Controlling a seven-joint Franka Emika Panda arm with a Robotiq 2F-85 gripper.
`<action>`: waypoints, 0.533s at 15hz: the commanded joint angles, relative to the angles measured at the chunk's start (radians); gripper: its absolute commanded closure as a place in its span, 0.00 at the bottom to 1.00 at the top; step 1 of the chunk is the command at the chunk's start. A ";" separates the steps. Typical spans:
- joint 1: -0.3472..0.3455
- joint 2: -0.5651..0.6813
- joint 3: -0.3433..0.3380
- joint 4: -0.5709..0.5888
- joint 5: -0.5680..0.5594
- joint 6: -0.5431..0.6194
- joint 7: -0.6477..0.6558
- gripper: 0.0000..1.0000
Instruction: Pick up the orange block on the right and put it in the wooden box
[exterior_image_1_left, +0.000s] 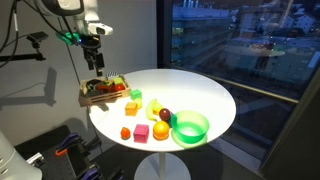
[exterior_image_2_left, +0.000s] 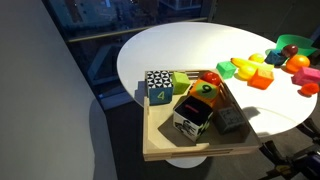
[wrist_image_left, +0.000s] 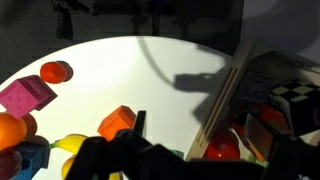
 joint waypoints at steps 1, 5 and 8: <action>-0.019 0.040 -0.010 0.037 -0.043 0.049 -0.003 0.00; -0.041 0.091 -0.019 0.060 -0.107 0.094 -0.015 0.00; -0.047 0.149 -0.038 0.090 -0.150 0.102 -0.060 0.00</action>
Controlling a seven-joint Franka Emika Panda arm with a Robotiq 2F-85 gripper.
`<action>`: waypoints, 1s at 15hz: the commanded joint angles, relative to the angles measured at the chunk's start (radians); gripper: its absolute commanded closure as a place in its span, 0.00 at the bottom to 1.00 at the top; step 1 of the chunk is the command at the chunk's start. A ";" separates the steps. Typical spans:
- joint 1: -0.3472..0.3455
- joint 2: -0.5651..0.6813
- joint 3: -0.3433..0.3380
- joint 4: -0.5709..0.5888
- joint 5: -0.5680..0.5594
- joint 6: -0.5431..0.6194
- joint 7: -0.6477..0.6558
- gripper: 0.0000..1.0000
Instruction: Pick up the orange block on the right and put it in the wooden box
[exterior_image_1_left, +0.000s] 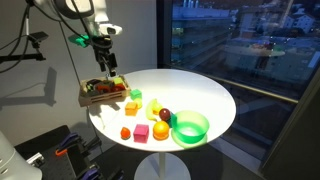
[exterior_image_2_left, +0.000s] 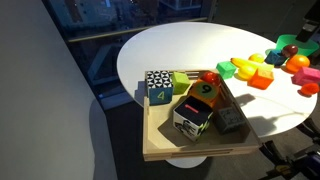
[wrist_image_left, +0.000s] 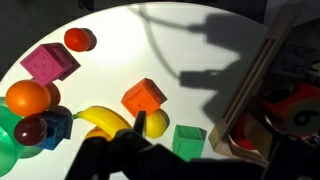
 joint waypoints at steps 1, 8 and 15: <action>-0.009 0.083 -0.024 0.061 -0.054 0.010 -0.060 0.00; 0.000 0.195 -0.067 0.116 -0.109 0.072 -0.277 0.00; -0.010 0.275 -0.087 0.126 -0.160 0.176 -0.372 0.00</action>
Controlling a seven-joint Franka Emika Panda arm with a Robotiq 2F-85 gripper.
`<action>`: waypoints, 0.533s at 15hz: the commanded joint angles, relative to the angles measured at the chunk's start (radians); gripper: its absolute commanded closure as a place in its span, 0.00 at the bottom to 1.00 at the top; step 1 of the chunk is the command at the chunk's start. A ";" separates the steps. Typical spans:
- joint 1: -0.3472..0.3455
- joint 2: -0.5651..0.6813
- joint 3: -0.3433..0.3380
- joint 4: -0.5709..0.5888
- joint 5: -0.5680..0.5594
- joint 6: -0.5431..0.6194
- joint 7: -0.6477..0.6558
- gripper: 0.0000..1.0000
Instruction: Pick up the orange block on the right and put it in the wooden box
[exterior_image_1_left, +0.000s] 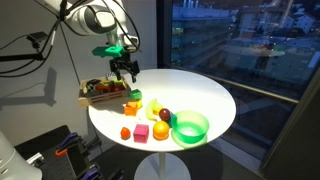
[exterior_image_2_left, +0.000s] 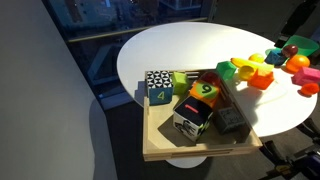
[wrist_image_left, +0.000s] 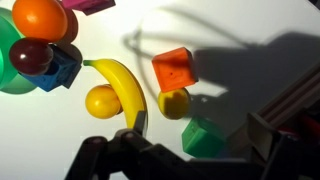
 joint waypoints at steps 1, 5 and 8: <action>-0.006 0.049 -0.016 0.020 -0.025 0.048 -0.049 0.00; -0.015 0.086 -0.034 0.011 -0.012 0.067 -0.102 0.00; -0.026 0.110 -0.048 0.004 -0.016 0.059 -0.145 0.00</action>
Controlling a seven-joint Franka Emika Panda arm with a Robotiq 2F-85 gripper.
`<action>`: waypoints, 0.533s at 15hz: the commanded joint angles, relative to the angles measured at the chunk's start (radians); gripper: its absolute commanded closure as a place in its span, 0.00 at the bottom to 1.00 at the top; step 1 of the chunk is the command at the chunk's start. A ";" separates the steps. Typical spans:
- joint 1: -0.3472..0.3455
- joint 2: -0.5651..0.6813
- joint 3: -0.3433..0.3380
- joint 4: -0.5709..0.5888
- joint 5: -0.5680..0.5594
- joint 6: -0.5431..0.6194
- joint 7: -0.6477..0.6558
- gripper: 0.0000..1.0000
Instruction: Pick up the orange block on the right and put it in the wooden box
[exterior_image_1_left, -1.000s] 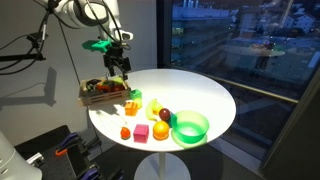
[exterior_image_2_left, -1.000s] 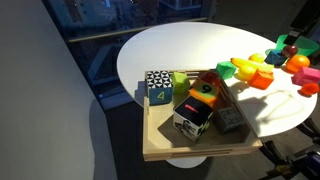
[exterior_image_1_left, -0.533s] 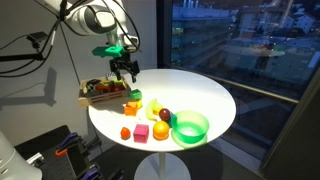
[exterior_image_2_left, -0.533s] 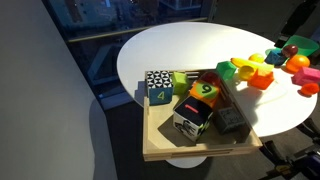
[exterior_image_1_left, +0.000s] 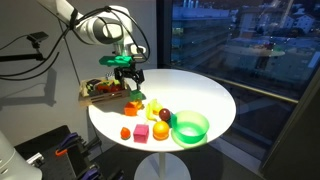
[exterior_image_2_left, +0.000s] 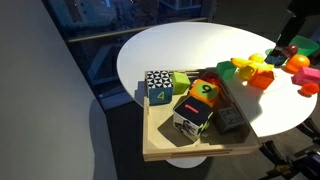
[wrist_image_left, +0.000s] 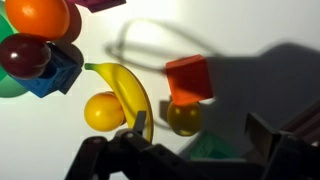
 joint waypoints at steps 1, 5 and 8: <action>-0.019 0.028 -0.017 0.003 -0.011 -0.001 -0.068 0.00; -0.031 0.048 -0.024 -0.011 -0.012 0.006 -0.117 0.00; -0.030 0.052 -0.020 -0.028 -0.017 0.017 -0.136 0.00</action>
